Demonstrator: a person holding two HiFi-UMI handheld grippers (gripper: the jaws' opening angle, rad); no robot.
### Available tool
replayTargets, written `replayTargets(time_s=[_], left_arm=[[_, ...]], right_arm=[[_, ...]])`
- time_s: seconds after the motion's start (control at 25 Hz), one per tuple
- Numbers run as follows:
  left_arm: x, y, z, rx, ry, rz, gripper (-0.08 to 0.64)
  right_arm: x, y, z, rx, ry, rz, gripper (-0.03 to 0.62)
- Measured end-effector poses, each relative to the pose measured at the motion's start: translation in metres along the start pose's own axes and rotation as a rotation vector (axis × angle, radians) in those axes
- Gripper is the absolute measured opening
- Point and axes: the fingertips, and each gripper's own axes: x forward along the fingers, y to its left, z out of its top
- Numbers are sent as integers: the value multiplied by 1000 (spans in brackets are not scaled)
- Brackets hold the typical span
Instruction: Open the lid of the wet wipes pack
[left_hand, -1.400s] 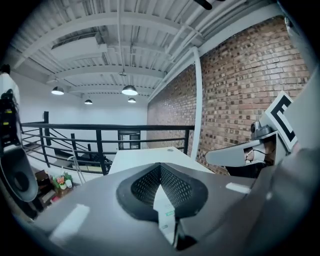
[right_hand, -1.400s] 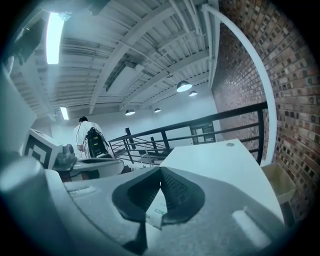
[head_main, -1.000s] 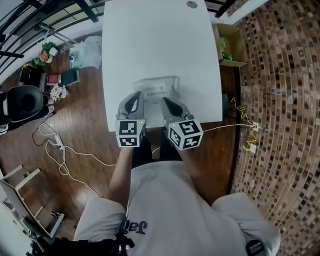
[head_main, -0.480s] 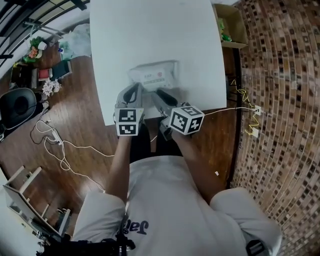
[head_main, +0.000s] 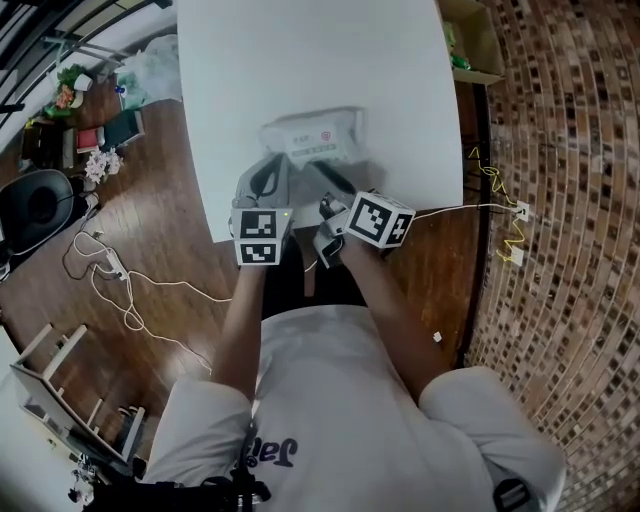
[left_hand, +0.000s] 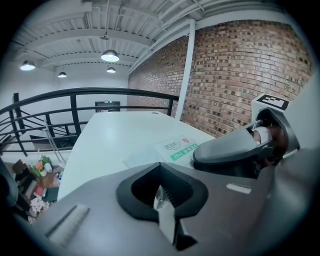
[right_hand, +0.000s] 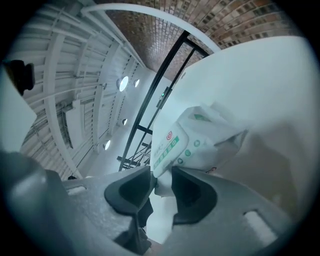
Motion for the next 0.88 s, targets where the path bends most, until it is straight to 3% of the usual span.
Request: replayTargets(time_s=[0.16, 0.36, 0.52, 0.64, 0.76, 0.88], left_arm=[[0, -2, -1, 23, 7, -7, 17], [0, -3, 0, 61, 12, -6, 17], [0, -4, -1, 67, 11, -3, 17], [0, -3, -1, 74, 9, -8, 17], [0, -2, -1, 72, 8, -7, 17], [0, -3, -2, 69, 12, -6, 17]], right_arm=[[-1, 0, 2, 44, -5, -21, 118], [-1, 4, 6, 24, 15, -64, 115], [-7, 0, 8, 33, 4, -99, -12], [-7, 22, 27, -4, -43, -24, -12], [-2, 32, 35, -76, 3, -39, -12], [-10, 18, 19, -71, 86, -99, -12]])
